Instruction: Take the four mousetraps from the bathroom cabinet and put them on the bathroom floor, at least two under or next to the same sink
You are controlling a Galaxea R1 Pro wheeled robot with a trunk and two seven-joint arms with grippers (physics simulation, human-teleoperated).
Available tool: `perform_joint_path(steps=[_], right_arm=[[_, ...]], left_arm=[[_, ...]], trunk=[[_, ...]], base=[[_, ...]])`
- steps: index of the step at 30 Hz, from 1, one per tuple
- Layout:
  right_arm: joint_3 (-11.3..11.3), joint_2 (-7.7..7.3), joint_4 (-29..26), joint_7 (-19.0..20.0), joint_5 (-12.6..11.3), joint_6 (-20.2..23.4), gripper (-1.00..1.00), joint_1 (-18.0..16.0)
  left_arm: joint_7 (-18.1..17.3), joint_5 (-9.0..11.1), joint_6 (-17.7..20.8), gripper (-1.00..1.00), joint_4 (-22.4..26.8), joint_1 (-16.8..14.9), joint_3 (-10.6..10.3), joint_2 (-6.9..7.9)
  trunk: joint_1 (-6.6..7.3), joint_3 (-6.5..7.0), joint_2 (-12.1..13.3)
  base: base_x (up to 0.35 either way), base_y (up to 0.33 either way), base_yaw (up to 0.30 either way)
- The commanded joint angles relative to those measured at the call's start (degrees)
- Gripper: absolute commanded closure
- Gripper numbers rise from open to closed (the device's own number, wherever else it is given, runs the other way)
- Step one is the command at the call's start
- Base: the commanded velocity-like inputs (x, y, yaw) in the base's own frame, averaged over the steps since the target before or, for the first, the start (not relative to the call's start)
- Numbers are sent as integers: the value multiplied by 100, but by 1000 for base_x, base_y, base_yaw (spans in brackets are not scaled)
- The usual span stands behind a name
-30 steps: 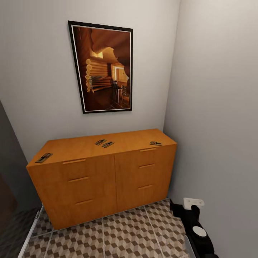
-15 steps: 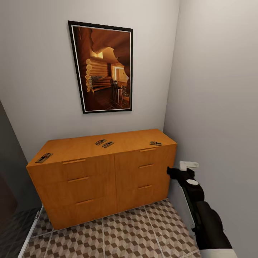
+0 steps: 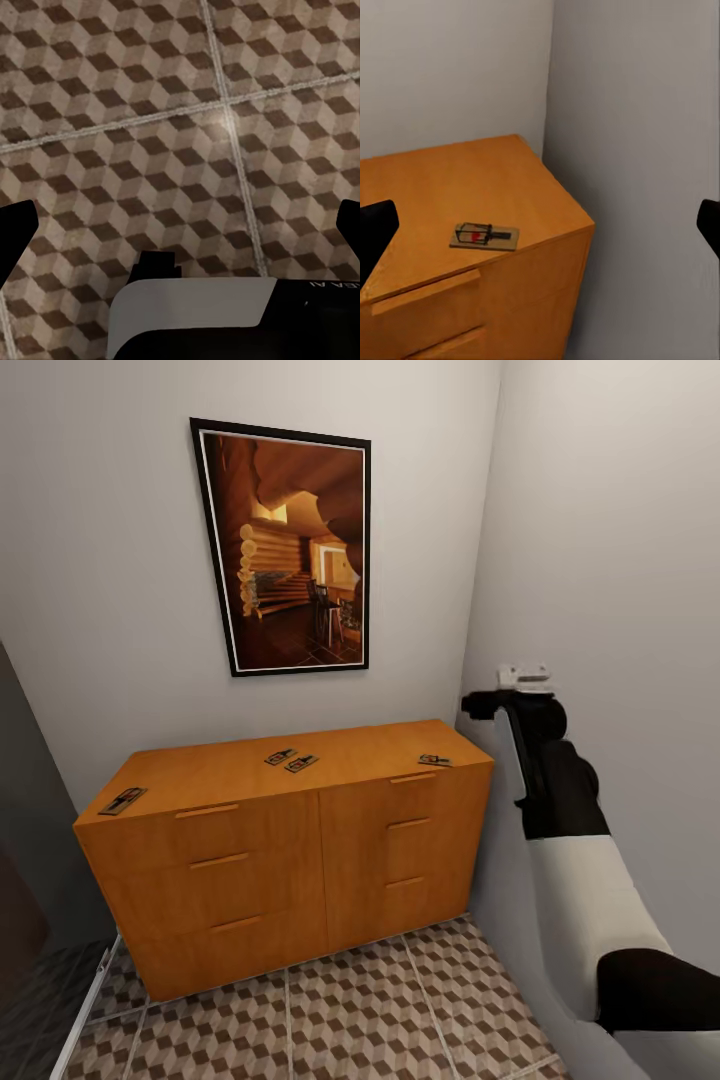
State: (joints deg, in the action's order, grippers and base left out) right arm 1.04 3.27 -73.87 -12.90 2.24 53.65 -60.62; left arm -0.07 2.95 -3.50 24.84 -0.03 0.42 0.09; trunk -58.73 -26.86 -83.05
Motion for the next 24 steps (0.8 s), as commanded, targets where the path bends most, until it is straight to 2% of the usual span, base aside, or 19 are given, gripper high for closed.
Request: perform_joint_path(steps=[1, 4, 8, 13, 14, 15, 17, 18, 20, 24], right_arm=[[42, 3, 119, -4, 22, 43, -100, -155], [343, 17, 721, 17, 14, 63, -100, -728], [548, 23, 968, 163, -1, 52, -100, -906], [623, -16, 1040, 1080, 5, 53, -100, -949], [630, -32, 1047, 1374, 13, 54, -100, -953], [635, -66, 1051, 1641, 21, 55, -100, -956], [641, -124, 1054, 1874, 28, 56, -100, -957], [653, -262, 1059, 2201, 34, 57, -100, -960], [702, -420, 1062, 2550, 37, 57, -100, -961], [852, -659, 1061, 3221, 39, 56, -100, -962]], left_arm=[[-1, 31, -11, -100, 4, -1, 1, 0], [-2, 30, -11, -100, 4, 0, 2, 0], [-1, 30, -11, -100, 4, 0, 4, 5], [-2, 30, -11, -100, 4, -1, 2, 14], [-2, 30, -11, -100, 4, -1, 2, 15], [-2, 30, -11, -100, 4, -3, 2, 16], [-2, 30, -11, -100, 4, -2, 2, 17], [-2, 30, -11, -100, 4, -1, 2, 17], [-2, 29, -11, -100, 4, -1, 3, 17], [-2, 25, -11, -100, 4, -1, 4, 17]], trunk=[[0, -7, -3], [0, -7, -3], [0, -7, -3], [0, -7, -3], [0, -7, -3], [0, -7, -3], [0, -7, -3], [0, -7, -3], [0, -7, -3], [0, -7, -3]], base=[[0, 0, 0], [0, 0, 0], [0, 0, 0], [0, 0, 0], [0, 0, 0], [0, 0, 0], [0, 0, 0], [0, 0, 0], [0, 0, 0], [0, 0, 0]])
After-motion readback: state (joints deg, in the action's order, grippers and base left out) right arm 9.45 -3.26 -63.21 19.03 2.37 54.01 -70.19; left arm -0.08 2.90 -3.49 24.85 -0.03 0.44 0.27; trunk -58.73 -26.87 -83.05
